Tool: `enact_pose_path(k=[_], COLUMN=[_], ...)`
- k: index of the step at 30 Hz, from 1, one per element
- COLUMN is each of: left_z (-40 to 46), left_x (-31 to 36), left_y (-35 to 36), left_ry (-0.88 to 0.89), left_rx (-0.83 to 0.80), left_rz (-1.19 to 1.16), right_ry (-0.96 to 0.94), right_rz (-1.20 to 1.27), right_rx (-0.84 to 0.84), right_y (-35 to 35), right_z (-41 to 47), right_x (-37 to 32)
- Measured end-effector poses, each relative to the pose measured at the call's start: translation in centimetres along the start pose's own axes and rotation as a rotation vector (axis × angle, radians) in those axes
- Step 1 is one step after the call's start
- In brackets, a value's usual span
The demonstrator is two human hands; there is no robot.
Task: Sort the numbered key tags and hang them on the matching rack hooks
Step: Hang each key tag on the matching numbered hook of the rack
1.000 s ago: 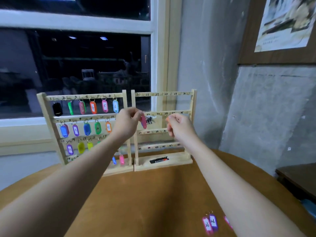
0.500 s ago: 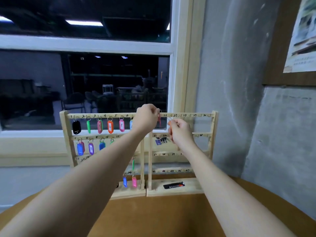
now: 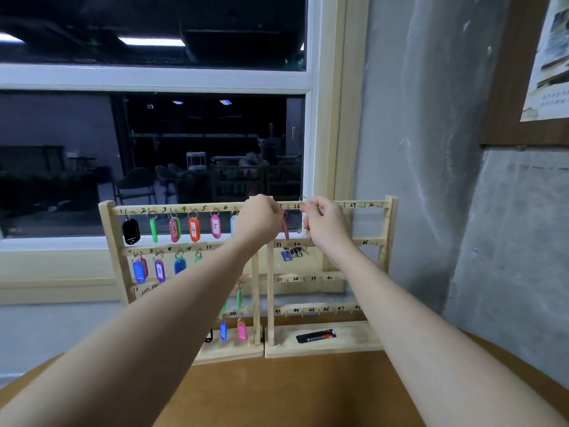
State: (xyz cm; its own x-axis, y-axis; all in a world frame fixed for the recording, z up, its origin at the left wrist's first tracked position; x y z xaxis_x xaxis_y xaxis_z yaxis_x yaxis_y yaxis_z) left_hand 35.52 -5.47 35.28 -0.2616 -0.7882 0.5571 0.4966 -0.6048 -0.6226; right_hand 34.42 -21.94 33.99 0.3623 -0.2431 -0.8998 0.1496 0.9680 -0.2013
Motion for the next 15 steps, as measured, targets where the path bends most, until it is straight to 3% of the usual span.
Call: enact_pose_path(k=[10, 15], left_z=[0.3, 0.4], left_x=[0.8, 1.1], left_y=[-1.0, 0.1], left_ry=[0.057, 0.067], left_rx=[0.058, -0.034], left_rz=[-0.184, -0.121], right_ry=[0.008, 0.002], right_rz=[0.011, -0.004], right_rx=[-0.001, -0.004], right_y=[0.2, 0.5], right_z=[0.4, 0.9], right_x=[1.1, 1.4])
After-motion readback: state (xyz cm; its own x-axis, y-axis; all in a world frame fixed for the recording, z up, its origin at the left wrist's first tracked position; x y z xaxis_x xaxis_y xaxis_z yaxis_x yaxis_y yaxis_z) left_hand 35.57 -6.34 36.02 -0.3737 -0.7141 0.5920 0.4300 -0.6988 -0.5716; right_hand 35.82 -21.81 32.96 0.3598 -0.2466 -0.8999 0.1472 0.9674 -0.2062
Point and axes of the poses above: each hand's wrist, its own z-axis towards the middle knuckle, its own y-axis out of the palm, x = y × z, the point moved 10 cm from there along z, towards the middle knuckle, and after that the axes turned 5 degrees about y, right-handed, at the moved point
